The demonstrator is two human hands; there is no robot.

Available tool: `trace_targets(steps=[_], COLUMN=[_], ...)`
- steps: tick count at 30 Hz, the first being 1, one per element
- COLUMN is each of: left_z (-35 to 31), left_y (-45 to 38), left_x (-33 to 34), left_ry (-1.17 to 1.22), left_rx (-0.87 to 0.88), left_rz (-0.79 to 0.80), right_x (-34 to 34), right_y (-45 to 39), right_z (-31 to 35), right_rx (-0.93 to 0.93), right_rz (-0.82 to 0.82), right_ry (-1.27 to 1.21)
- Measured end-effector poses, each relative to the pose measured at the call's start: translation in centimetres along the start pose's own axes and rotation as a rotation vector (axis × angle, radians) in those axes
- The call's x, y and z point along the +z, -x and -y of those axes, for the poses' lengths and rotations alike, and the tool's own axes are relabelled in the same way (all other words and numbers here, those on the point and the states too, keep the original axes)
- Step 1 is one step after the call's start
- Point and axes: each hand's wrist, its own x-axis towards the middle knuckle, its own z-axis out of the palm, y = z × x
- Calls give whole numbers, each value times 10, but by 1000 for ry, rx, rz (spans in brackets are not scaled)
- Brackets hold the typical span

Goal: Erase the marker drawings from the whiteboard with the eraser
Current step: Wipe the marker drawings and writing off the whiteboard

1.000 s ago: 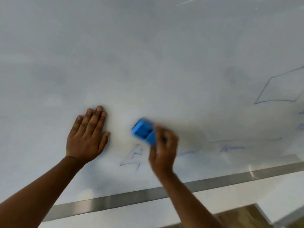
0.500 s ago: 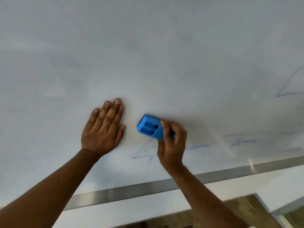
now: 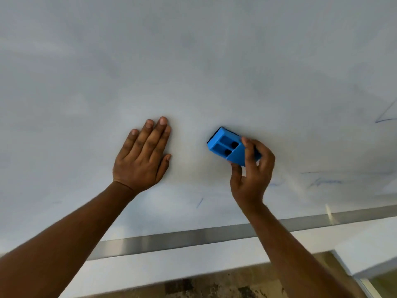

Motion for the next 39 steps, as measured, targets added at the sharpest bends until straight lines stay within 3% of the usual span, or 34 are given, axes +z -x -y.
trace_targets(steps=[3, 7, 9, 11, 15, 19, 22, 25, 27, 30, 36, 39], left_z=[0, 0, 2, 3, 2, 2, 1, 2, 2, 2, -1, -2], left_y=[-1, -3, -4, -3, -1, 0, 1, -1, 0, 2, 2, 3], left_x=[-1, -3, -3, -3, 2, 3, 2, 1, 1, 1, 2, 0], left_ry=[-3, -3, 3, -3, -38, -55, -47, -46, -49, -54, -64, -50], left_rx=[6, 4, 22, 29, 29, 29, 24, 30, 23, 24, 20, 24], left_rz=[8, 3, 3, 2, -7, -8, -3, 2, 3, 0, -2, 8], right_x=[14, 24, 21, 19, 3, 4, 19, 11, 3, -6, -25, -6], right_y=[40, 141, 158, 146, 72, 63, 123, 173, 177, 141, 30, 55], right_z=[17, 9, -3, -6, -17, -9, 9, -3, -15, -19, -50, -30], right_rx=[-39, -439, -565, -484, -176, 111, 31, -221, -377, -176, 197, 167], right_rz=[56, 526, 655, 612, 289, 109, 274, 605, 696, 578, -54, -56], right_ry=[-33, -15, 16, -29, -34, -2, -37, -6, 55, 0, 8, 35])
